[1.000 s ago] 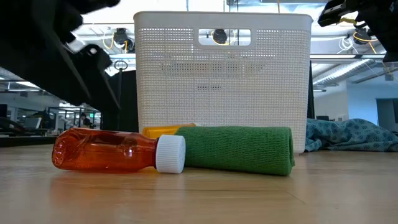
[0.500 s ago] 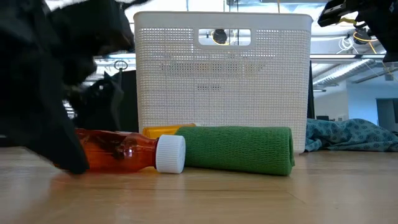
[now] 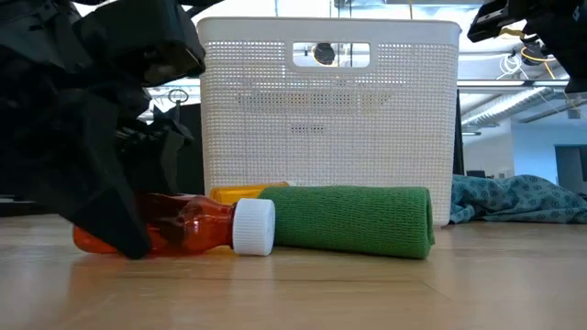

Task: Pick & place medical supplies in basket/bin
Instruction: Put the red pill bottle into the white bin

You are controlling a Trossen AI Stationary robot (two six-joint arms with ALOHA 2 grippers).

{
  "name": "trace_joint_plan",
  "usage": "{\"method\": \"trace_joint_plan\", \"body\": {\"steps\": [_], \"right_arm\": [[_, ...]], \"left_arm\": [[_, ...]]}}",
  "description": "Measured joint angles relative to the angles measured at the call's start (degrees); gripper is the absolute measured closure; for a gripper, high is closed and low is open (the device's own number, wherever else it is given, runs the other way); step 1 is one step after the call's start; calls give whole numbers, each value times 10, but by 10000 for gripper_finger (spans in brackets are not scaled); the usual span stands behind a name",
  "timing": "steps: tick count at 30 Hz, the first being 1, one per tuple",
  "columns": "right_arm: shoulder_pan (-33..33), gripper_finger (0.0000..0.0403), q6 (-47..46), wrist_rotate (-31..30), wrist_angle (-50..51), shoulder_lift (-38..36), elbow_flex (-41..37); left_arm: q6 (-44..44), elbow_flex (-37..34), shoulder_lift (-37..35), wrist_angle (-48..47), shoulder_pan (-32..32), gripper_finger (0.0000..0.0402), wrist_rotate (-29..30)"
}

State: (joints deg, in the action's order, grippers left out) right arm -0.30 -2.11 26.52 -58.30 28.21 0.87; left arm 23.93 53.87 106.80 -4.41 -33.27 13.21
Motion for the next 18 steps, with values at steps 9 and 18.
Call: {"method": "trace_joint_plan", "body": {"steps": [9, 18], "right_arm": [[0, 403, -2, 0, 0, 0, 0], [0, 403, -2, -11, 3, 0, 0]], "left_arm": [[-60, -2, -81, -61, -29, 275, 56], [-114, -21, -267, -158, -108, 223, 234]]}}
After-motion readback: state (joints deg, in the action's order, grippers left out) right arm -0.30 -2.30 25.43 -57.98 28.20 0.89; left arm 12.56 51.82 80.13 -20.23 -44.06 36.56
